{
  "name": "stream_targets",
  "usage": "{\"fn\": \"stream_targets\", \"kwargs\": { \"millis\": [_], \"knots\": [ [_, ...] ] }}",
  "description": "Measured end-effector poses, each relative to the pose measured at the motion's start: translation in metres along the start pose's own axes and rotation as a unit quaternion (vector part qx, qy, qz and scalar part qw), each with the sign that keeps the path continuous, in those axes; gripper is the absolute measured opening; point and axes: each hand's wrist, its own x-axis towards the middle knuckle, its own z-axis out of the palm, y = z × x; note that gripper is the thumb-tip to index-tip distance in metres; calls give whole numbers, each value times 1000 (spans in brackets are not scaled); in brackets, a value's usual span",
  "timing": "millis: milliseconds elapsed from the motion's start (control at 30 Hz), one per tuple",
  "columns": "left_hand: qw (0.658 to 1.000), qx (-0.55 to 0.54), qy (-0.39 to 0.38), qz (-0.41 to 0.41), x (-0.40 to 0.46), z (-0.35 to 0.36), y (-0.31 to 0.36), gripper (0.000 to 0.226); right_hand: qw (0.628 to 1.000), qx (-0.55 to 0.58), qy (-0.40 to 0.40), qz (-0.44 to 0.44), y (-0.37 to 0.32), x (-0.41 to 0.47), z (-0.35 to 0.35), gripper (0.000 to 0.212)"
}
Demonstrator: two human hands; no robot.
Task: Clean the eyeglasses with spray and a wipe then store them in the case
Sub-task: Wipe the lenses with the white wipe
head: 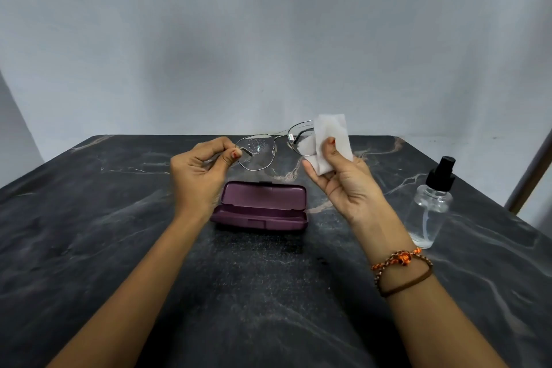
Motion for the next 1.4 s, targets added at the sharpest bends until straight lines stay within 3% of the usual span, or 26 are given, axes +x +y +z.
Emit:
{"fn": "stream_targets", "kwargs": {
  "millis": [233,633,833,967,1167,1400],
  "knots": [
    [999,-37,19,-7,0,23,2,21,999,46,-5,-7,-6,-1,-1,7],
    [1000,-29,-3,-1,-5,22,-3,23,994,-91,-64,6,21,-5,6,6],
    [998,-54,35,-11,-3,16,-7,25,994,-108,3,-11,12,-3,0,4],
    [998,-45,33,-14,-4,14,-7,29,990,-132,20,-37,7,-3,-4,29],
    [998,-27,41,-27,-5,15,-3,31,976,-198,19,-88,6,-5,-3,11],
    [997,-22,55,-42,-5,14,-2,32,988,-144,-35,51,8,-5,3,10]
  ]
}}
